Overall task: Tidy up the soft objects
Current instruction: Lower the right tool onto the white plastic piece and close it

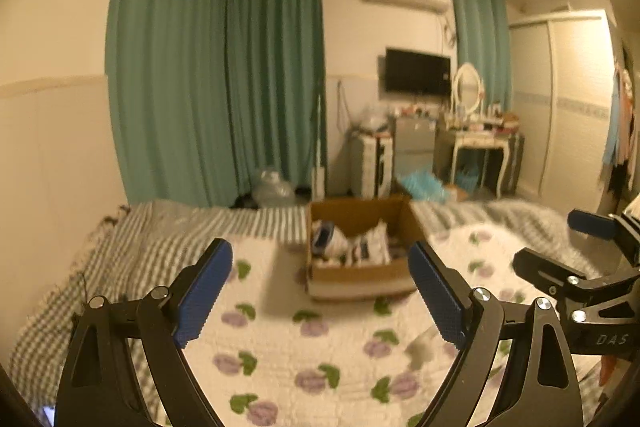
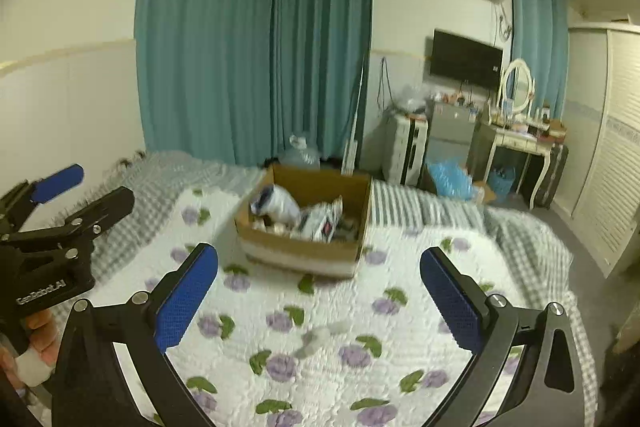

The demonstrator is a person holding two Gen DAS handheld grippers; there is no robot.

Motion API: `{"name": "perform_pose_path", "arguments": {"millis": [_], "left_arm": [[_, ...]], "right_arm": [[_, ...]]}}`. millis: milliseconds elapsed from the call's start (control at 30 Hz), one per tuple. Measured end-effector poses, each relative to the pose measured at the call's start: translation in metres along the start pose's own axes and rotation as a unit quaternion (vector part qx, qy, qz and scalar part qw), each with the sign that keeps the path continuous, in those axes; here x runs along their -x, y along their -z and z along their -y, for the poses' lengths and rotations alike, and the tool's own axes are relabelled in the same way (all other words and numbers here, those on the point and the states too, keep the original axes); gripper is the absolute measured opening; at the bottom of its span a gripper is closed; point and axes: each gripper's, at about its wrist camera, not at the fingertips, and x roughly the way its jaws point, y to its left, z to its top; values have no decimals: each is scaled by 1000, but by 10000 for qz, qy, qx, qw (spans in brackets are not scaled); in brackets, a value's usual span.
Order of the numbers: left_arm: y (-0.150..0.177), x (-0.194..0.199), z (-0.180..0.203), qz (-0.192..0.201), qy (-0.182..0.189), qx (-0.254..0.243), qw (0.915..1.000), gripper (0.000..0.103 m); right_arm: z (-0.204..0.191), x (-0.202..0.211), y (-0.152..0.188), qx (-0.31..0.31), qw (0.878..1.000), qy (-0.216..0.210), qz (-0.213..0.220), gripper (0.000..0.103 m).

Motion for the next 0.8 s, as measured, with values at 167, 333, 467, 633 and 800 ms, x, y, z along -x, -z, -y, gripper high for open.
{"name": "perform_pose_path", "arguments": {"millis": [167,333,467,633,800], "left_arm": [[39,-42,6,-483,-91,-111,9987,91],[72,-86,1,-996,-112,-36,9950,91],[102,-108,-4,-1309,-241,-35,9911,91],[134,-141,-7,-1768,-182,135,9840,91],[153,-168,-5,-2071,-261,113,9779,91]], "right_arm": [[-6,-64,36,12,9982,2,-596,102],[-1,-127,74,-114,9926,-7,-1212,102],[-1,-176,107,-151,9850,-7,-1719,96],[1,-221,135,-390,9724,-42,-2302,73],[3,-242,140,-465,9696,83,-2401,50]]}}
